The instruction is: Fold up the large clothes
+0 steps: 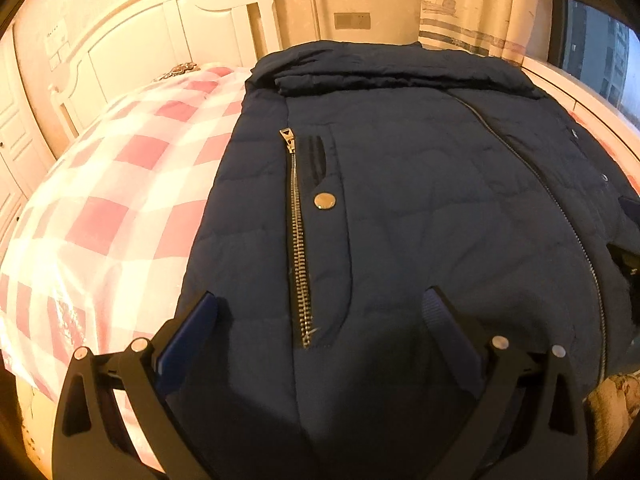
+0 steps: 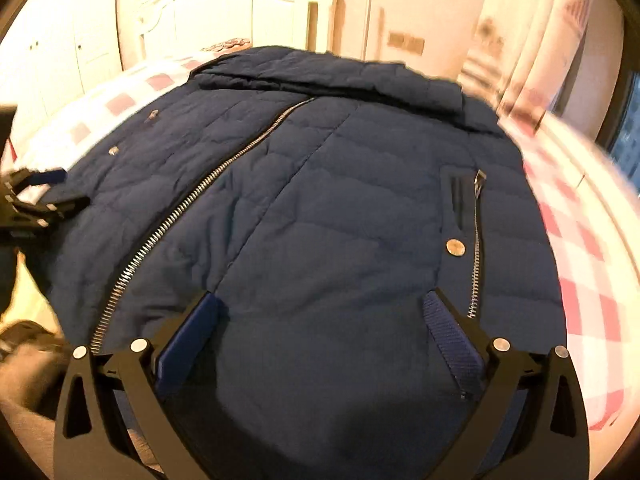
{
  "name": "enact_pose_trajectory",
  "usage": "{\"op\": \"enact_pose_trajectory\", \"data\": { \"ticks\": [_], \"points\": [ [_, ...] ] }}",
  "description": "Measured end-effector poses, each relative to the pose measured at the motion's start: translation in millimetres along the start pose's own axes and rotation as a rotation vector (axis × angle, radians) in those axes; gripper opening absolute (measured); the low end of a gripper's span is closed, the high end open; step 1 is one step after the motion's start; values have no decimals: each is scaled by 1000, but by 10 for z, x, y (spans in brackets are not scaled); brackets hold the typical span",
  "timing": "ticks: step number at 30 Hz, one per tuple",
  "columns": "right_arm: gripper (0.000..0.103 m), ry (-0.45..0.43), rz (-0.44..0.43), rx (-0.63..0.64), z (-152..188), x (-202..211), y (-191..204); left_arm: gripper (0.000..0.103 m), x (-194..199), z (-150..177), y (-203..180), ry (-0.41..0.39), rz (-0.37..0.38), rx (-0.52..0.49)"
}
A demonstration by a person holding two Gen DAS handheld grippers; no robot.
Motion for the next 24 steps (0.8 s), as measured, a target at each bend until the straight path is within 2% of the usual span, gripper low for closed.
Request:
{"op": "enact_pose_trajectory", "data": {
  "ticks": [3, 11, 15, 17, 20, 22, 24],
  "points": [
    [99, -13, -36, -33, 20, 2, -36, 101, -28, -1, 16, 12, 22, 17],
    [99, -10, -9, -26, 33, 7, -18, 101, -27, 21, 7, 5, 24, 15],
    [98, 28, 0, -19, 23, 60, -89, 101, -29, 25, 30, 27, 42, 11],
    [98, 8, 53, -50, 20, 183, -245, 101, 36, 40, 123, 43, 58, 38],
    [98, -50, 109, -136, 94, 480, -633, 101, 145, 105, 402, 7, 63, 126],
    [98, -44, 132, -211, 276, 616, -940, 101, 143, 187, 590, 9, 73, 176],
    [98, -24, 133, -301, 508, 685, -1201, 101, 134, 243, 691, 15, 124, 219]
  ]
}}
Point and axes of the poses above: each gripper's, at about its wrist camera, not at the fingertips, and x roughly against the way its jaws point, y to its left, z to its underside, the point moved 8 cm from there along -x, roughly the way its jaws point, and after that the axes turned 2 degrees about -y, right-handed, at the moved point
